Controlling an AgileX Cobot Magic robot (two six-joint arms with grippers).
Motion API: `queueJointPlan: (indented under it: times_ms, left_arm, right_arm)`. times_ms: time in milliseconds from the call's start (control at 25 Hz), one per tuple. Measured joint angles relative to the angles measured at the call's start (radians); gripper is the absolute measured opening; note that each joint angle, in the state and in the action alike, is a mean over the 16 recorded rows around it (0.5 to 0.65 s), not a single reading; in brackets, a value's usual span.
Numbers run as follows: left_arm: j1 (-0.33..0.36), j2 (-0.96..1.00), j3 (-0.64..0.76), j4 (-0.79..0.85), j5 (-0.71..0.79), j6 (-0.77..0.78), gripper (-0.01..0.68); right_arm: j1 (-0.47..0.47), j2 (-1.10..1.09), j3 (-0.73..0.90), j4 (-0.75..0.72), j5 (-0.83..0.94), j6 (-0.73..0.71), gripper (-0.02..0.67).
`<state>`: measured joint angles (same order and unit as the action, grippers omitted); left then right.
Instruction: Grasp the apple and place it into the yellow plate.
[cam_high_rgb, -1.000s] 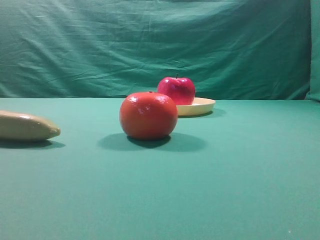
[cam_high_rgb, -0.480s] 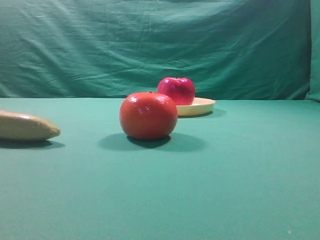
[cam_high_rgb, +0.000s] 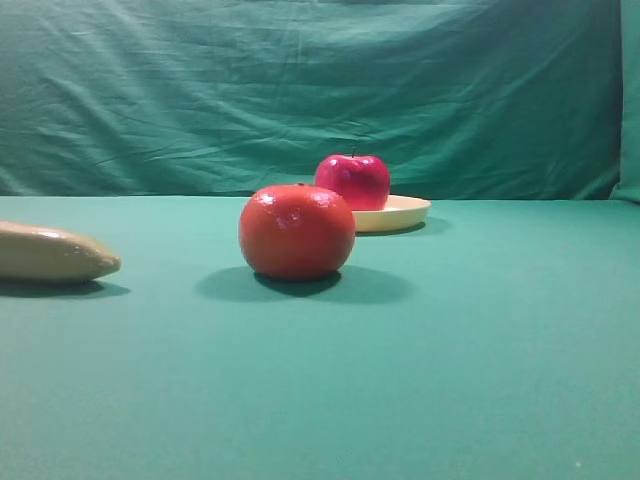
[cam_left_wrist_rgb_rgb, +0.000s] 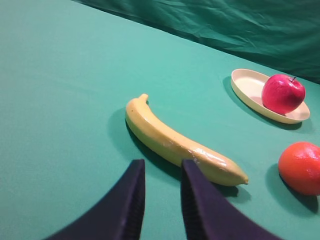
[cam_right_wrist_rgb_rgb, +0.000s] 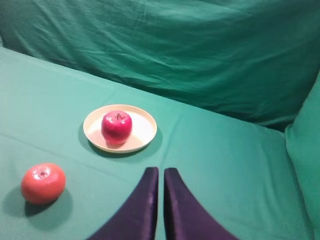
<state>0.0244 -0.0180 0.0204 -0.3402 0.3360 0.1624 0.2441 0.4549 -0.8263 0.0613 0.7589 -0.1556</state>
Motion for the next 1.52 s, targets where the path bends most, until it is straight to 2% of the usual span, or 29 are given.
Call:
queueJointPlan:
  times_ms: [400,760,1120,1520]
  left_arm:
    - [0.000,0.000,0.000,0.000,0.000,0.000,0.157]
    - [0.000,0.000,0.000,0.000,0.000,0.000,0.157]
    - [0.000,0.000,0.000,0.000,0.000,0.000,0.157]
    - [0.000,0.000,0.000,0.000,0.000,0.000,0.157]
  right_arm:
    - [-0.122,-0.274,0.365,-0.007,-0.177,0.014,0.000]
    - [-0.228,-0.434,0.616,-0.009,-0.274,0.021,0.000]
    - [-0.269,-0.468,0.777,-0.009,-0.306,0.025,0.000]
    - [-0.270,-0.468,0.845,-0.009,-0.347,0.026,0.000]
